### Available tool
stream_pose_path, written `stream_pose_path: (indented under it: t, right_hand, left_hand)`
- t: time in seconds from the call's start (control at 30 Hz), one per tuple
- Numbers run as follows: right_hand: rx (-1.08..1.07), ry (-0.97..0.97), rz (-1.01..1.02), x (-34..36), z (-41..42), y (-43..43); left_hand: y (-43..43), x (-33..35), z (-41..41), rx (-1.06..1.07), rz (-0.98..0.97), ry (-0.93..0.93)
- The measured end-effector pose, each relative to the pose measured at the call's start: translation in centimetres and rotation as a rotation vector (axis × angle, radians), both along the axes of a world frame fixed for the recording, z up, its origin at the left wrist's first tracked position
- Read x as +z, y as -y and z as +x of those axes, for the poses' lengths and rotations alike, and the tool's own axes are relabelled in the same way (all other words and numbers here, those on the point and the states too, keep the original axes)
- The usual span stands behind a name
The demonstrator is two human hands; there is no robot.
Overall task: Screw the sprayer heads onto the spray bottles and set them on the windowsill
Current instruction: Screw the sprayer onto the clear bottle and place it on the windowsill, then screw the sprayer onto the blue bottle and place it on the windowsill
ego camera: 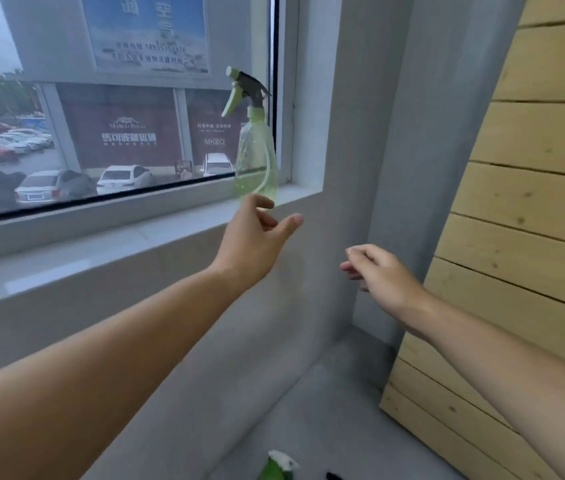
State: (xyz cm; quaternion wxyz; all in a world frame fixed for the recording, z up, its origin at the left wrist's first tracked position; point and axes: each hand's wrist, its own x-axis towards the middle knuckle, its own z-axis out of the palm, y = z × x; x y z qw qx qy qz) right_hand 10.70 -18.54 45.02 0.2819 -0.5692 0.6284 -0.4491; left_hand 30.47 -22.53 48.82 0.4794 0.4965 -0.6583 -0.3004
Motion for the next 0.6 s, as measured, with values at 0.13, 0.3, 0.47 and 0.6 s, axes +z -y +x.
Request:
stream_pose_path:
  t: [0.13, 0.3, 0.47, 0.6]
  right_hand:
    - [-0.086, 0.001, 0.128, -5.0, -4.1, -6.7]
    - [-0.182, 0.082, 0.397, -14.1, -8.8, -12.8]
    - [-0.273, 0.146, 0.69, -23.6, -12.2, -16.9]
    - [-0.366, 0.228, 0.787, -30.5, -13.5, -18.3]
  left_hand:
    - [-4.2, -6.5, -3.9, -0.157, 0.183, 0.084]
    - [-8.4, -17.9, -9.2, -0.388, 0.561, 0.309]
    - [-13.0, -27.8, -13.0, -0.491, 0.843, 0.478]
    - [-15.2, -34.6, -14.7, -0.497, 0.939, 0.581]
